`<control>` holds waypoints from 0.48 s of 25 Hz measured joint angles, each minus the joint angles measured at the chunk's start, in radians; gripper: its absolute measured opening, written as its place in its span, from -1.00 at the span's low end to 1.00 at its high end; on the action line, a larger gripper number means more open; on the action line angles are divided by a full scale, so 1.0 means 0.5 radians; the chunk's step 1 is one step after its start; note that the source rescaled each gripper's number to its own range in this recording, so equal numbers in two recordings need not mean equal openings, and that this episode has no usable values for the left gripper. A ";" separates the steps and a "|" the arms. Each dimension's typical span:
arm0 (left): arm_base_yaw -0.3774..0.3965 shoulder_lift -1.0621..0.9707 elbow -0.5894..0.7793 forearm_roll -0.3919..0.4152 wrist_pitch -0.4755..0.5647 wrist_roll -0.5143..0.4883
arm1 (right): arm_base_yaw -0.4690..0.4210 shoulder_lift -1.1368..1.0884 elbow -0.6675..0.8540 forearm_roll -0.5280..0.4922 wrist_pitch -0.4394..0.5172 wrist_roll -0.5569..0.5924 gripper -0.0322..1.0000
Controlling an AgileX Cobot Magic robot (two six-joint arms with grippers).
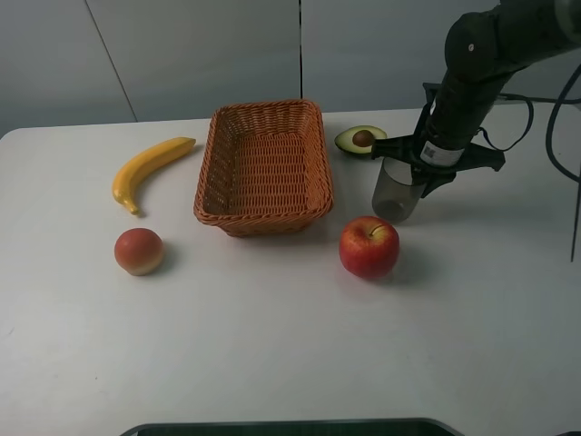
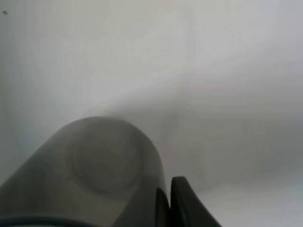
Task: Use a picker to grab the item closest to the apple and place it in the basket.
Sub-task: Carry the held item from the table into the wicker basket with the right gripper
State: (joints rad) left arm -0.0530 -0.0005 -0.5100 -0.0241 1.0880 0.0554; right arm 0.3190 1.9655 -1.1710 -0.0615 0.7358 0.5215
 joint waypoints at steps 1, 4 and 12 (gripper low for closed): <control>0.000 0.000 0.000 0.000 0.000 0.000 | 0.000 -0.010 0.000 0.000 0.000 0.000 -0.94; 0.000 0.000 0.000 0.000 0.000 0.000 | 0.000 -0.074 0.000 -0.012 -0.009 0.000 -0.94; 0.000 0.000 0.000 0.000 0.000 -0.004 | 0.128 -0.367 -0.019 -0.106 -0.041 -0.005 -0.94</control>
State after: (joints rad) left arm -0.0530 -0.0005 -0.5100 -0.0241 1.0880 0.0534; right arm 0.3829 1.7822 -1.1804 -0.1144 0.7154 0.5189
